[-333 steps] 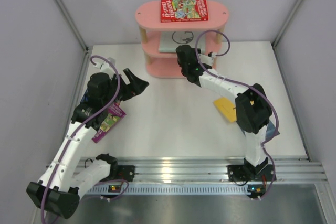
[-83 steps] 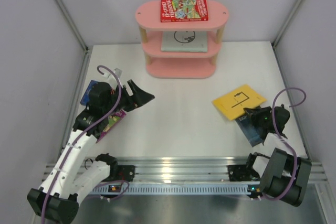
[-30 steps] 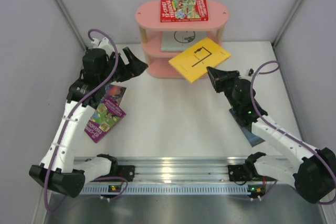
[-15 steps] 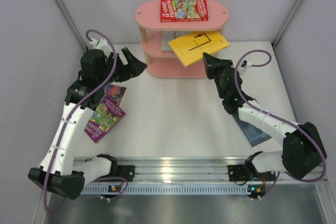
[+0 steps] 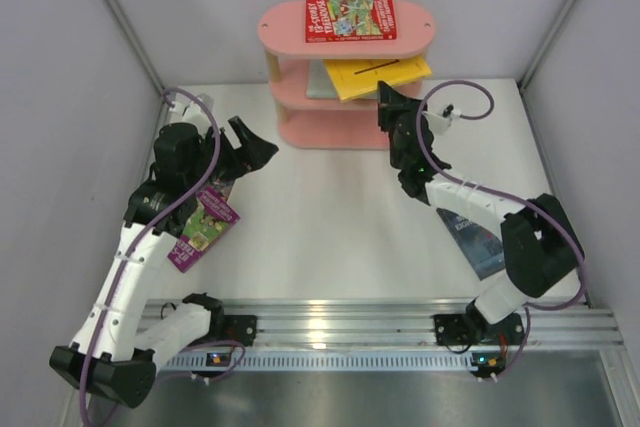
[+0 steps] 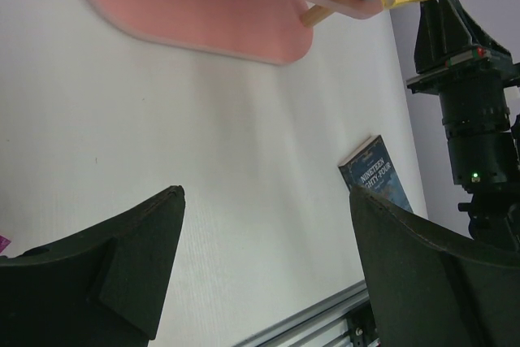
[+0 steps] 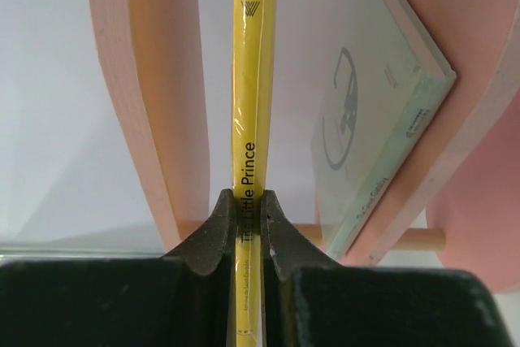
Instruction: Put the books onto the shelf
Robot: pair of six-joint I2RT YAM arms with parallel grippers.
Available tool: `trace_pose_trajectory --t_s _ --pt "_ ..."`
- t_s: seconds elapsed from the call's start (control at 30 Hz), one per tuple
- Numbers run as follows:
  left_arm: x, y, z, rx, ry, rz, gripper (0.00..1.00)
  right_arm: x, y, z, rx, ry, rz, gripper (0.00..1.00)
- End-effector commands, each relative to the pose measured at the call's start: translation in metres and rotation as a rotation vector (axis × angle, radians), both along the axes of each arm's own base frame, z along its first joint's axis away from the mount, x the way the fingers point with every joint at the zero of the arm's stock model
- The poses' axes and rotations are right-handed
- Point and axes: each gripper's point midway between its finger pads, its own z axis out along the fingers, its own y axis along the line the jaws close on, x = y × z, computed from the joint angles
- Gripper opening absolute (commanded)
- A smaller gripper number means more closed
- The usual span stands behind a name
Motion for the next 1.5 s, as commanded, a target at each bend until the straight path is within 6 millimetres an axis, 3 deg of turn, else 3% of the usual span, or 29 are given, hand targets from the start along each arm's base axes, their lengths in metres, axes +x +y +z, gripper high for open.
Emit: trace_pose_trajectory --t_s 0.0,0.33,0.73,1.2,1.47 --pt "0.003 0.002 0.014 -0.035 -0.071 0.022 0.87 -0.004 -0.002 0.094 0.21 -0.234 -0.052 0.0" --pt "-0.003 0.007 0.012 -0.035 -0.082 0.042 0.87 0.028 0.022 0.072 0.254 -0.147 -0.137 0.0" --pt "-0.006 0.012 0.014 -0.026 -0.091 0.064 0.87 0.049 0.043 0.043 0.237 -0.04 -0.21 0.0" --pt "-0.011 0.015 0.007 -0.018 -0.087 0.067 0.87 0.058 0.058 0.023 0.199 0.064 -0.267 0.0" --pt "-0.012 0.016 0.009 -0.011 -0.096 0.072 0.87 0.061 0.064 0.022 0.171 0.107 -0.281 0.0"
